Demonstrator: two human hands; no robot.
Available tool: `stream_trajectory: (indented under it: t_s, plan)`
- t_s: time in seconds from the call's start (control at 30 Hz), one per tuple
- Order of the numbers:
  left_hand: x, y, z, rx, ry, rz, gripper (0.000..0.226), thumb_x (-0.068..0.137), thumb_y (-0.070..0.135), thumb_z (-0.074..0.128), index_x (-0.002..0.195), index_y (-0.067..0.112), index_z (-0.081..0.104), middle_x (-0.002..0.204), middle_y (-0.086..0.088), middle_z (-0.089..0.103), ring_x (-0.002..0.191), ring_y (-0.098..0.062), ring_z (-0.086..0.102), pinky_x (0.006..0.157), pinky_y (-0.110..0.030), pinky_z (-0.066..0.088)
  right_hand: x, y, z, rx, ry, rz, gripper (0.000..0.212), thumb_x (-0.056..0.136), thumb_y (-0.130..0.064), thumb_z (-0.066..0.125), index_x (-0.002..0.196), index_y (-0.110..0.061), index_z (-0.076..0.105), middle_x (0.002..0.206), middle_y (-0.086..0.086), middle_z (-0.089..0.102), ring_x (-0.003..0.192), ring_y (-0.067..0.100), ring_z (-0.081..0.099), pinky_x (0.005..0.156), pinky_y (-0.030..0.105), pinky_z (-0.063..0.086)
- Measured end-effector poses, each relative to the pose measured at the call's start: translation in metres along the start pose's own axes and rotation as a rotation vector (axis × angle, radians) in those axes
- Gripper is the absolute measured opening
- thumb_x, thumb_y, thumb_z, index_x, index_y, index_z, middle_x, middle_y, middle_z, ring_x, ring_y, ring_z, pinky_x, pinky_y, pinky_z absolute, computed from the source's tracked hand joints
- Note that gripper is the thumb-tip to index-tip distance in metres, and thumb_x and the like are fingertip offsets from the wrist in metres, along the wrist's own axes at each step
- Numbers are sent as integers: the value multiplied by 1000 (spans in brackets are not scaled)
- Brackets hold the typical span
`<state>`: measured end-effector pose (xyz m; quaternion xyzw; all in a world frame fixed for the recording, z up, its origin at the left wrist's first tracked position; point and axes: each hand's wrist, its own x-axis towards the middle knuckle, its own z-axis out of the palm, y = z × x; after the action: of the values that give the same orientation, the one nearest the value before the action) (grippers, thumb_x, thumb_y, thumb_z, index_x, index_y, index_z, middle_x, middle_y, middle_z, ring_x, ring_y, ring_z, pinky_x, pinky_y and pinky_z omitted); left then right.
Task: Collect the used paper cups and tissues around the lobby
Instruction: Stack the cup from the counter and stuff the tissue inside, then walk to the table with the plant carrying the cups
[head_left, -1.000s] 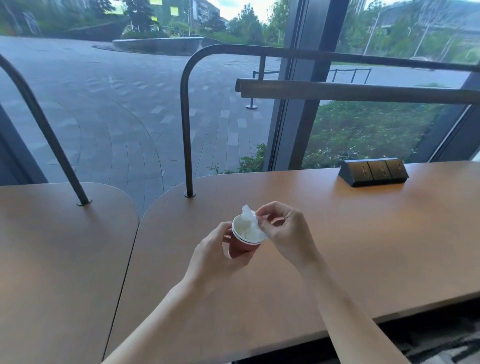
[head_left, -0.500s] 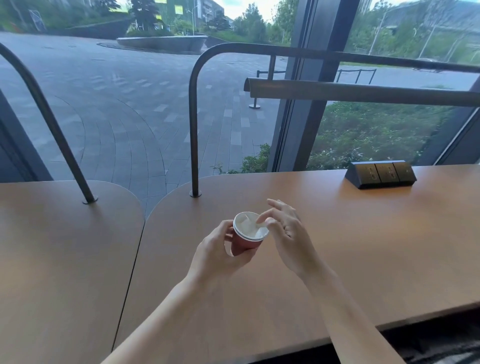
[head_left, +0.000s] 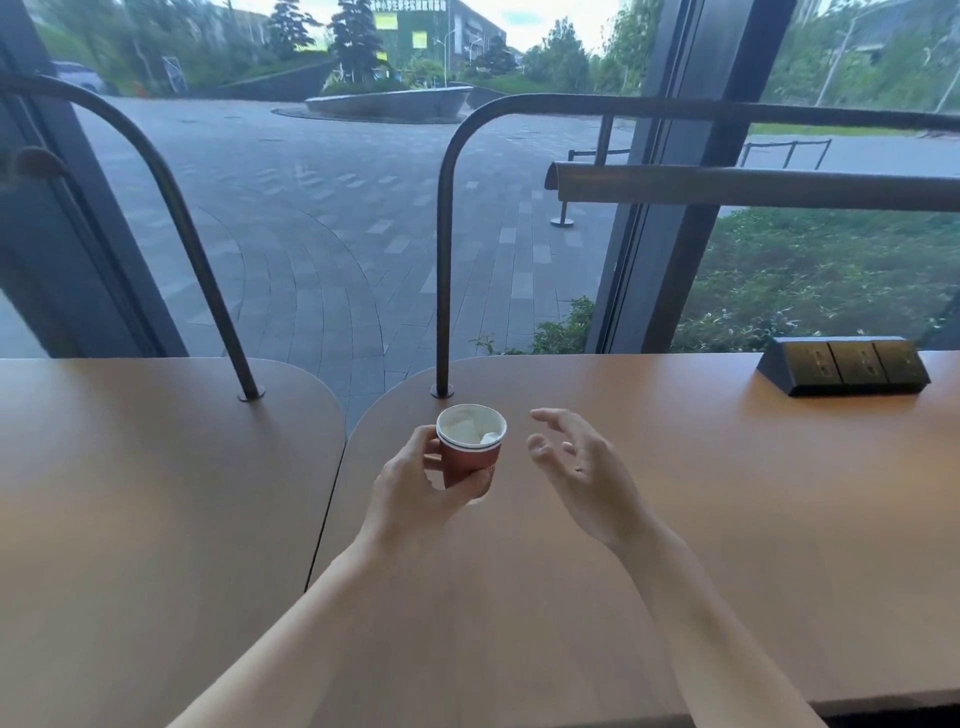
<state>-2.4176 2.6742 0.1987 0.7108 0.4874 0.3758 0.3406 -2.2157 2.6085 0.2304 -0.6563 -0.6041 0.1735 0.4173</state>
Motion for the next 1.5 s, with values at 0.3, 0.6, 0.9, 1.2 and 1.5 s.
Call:
stream_trajectory:
  t_s: [0.3,0.6,0.9,1.2,1.5]
  plan:
    - [-3,27,-44,84,274,-30,47,75,39,87,113,40,58,98,25,70,81,11,65,63,-12,47,31,-19,3,-56,-135,-157,50,92,-45,55,138,-23,54,138,-5,58,129,11,50,109,34,40]
    - [-102,25,-84,153,637,-246,48,79,33,86,117,34,57,102,23,70,92,15,64,66,-6,47,19,-42,51,-30,-415,-377,43,94,-43,57,134,-27,56,135,-7,59,119,16,55,98,26,40]
    - [-315,57,-171,214,1051,-403,58,66,56,78,116,35,58,110,19,71,99,5,67,77,-22,53,-97,-181,128,93,-758,-731,46,94,-49,53,137,-34,52,139,-11,56,129,11,49,104,26,37]
    - [-536,90,-224,308,1410,-477,65,62,58,79,117,28,61,109,13,74,94,0,71,76,-22,55,-283,-313,174,252,-997,-963,50,94,-51,55,140,-32,51,141,-13,54,131,9,48,104,27,39]
    - [-721,126,-214,391,1731,-668,54,63,62,79,109,38,64,104,20,75,99,0,70,84,-38,60,-460,-384,194,440,-1315,-1096,45,93,-46,60,136,-32,55,134,-18,57,116,2,52,93,21,36]
